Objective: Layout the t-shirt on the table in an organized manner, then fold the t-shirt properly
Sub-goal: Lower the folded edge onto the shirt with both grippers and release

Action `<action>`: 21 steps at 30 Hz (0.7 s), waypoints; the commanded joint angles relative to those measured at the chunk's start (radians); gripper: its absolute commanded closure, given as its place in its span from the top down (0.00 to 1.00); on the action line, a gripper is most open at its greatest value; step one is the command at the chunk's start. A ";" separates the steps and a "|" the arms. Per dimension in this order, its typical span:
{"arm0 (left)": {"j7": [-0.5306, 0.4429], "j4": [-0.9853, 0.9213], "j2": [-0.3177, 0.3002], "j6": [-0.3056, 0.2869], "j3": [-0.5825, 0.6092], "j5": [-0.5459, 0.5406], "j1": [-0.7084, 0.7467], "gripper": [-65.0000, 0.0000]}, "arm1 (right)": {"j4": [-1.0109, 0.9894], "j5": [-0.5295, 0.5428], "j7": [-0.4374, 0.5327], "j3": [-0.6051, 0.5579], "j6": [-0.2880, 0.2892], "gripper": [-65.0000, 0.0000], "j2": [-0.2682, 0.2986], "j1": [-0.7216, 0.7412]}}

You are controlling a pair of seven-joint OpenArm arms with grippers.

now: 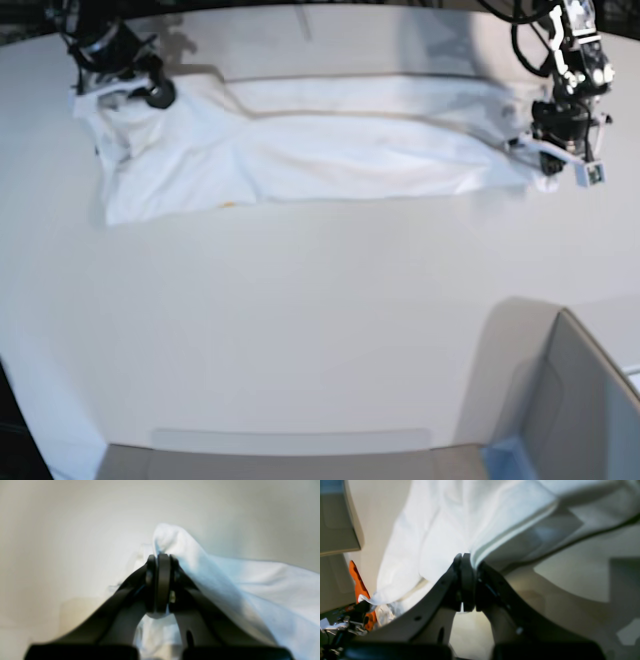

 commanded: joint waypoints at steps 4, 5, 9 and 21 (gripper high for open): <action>-0.015 0.014 -0.007 0.001 -0.003 0.003 0.005 0.24 | 0.016 -0.031 0.010 -0.033 0.011 0.00 0.010 -0.011; -0.015 0.016 -0.007 0.001 -0.003 0.003 0.014 0.28 | 0.016 -0.036 0.010 -0.038 0.011 0.00 0.010 -0.012; -0.015 0.020 -0.007 0.001 -0.006 0.003 0.020 0.34 | 0.016 -0.036 -0.085 -0.030 0.011 0.00 0.010 -0.001; -0.015 0.022 0.086 0.004 -0.146 0.003 0.011 0.34 | 0.021 -0.034 -0.135 -0.029 0.011 0.00 0.010 0.005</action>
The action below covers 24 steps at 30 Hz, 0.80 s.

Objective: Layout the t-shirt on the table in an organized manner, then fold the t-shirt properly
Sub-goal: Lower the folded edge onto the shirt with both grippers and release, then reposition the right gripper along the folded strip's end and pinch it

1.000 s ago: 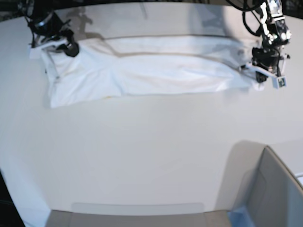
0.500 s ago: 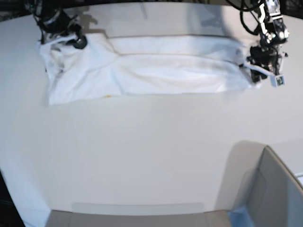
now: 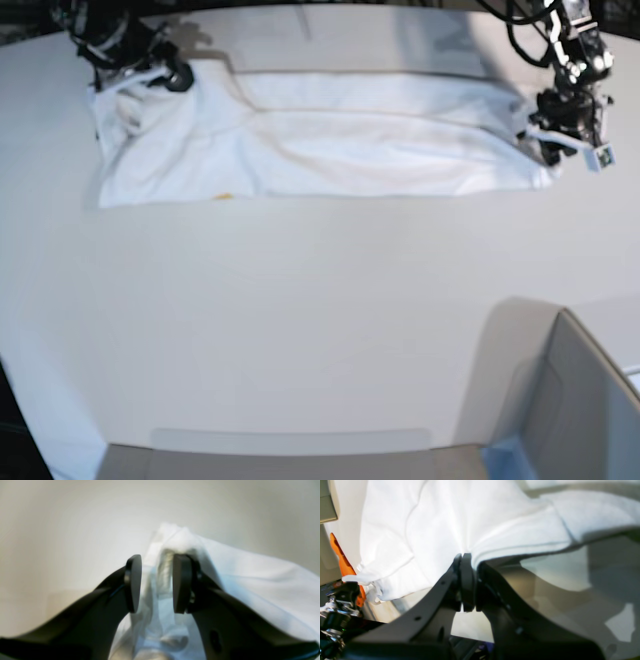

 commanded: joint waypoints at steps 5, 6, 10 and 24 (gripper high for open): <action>-0.020 0.038 0.025 0.000 -0.094 -0.001 -0.038 0.34 | 0.020 0.015 0.000 0.006 0.011 0.04 0.009 -0.006; -0.020 0.041 0.031 0.000 -0.107 -0.001 -0.040 0.34 | 0.020 0.015 0.000 0.006 0.011 0.06 0.009 -0.006; -0.020 0.043 0.068 0.000 -0.194 -0.001 -0.044 0.34 | 0.020 0.015 0.000 0.006 0.011 0.14 0.009 -0.012; -0.020 0.155 0.106 -0.006 -0.177 -0.005 -0.066 0.34 | 0.085 0.015 -0.001 -0.061 0.011 0.16 0.013 -0.046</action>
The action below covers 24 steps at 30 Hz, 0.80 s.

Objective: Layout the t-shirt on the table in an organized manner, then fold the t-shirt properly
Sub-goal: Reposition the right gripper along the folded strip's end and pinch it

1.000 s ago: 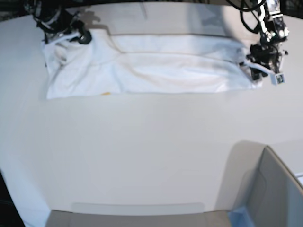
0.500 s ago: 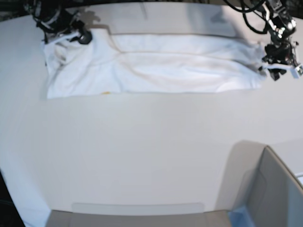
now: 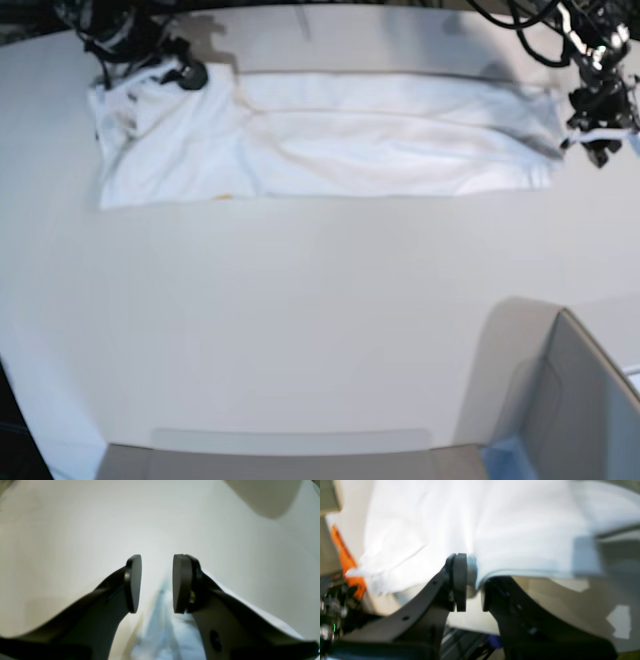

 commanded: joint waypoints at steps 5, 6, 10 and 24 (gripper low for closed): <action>-0.016 0.045 -0.009 -0.007 0.130 -0.012 -0.004 0.34 | 0.021 0.018 0.000 -0.018 0.011 0.16 0.010 -0.031; -0.016 0.045 -0.009 -0.007 0.149 -0.010 -0.004 0.34 | 0.024 0.018 0.000 -0.027 0.013 0.16 0.010 -0.034; -0.016 0.045 -0.009 -0.007 0.191 -0.010 -0.004 0.34 | 0.034 0.018 -0.043 -0.082 0.013 0.16 0.011 -0.031; -0.016 0.041 -0.008 -0.007 0.200 -0.010 -0.010 0.34 | 0.032 0.018 -0.073 0.108 0.011 0.16 0.010 0.009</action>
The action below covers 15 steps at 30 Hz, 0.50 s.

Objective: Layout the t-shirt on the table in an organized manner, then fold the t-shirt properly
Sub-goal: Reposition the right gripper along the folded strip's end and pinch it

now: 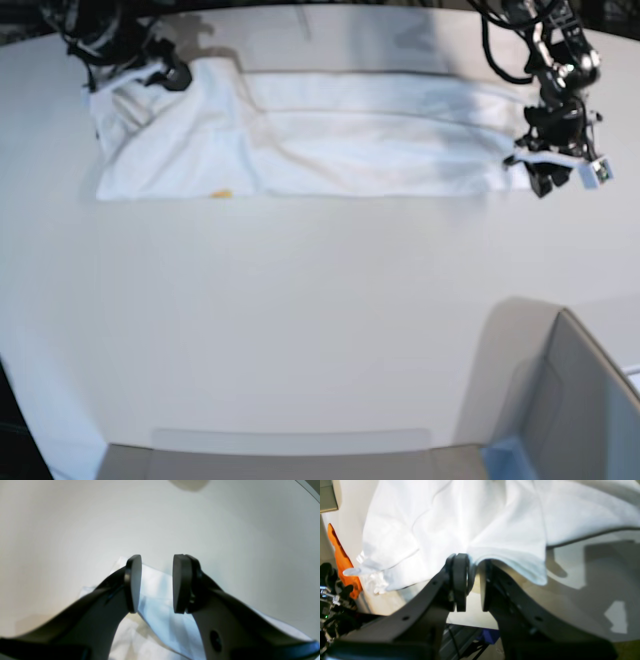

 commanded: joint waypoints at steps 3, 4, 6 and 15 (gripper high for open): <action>-0.023 0.014 -0.009 -0.002 -0.001 0.000 -0.005 0.34 | 0.015 0.018 -0.033 0.006 0.007 0.16 0.005 0.002; -0.023 0.014 -0.009 -0.002 -0.001 0.000 -0.005 0.34 | 0.015 0.018 -0.047 0.007 0.007 0.18 0.005 0.002; -0.023 0.012 -0.009 -0.002 -0.001 0.002 -0.005 0.34 | 0.017 0.020 -0.053 0.007 0.007 0.24 0.003 0.003; -0.023 0.011 -0.009 -0.002 -0.001 0.002 -0.005 0.34 | 0.017 0.021 -0.059 -0.028 0.007 0.42 0.008 0.000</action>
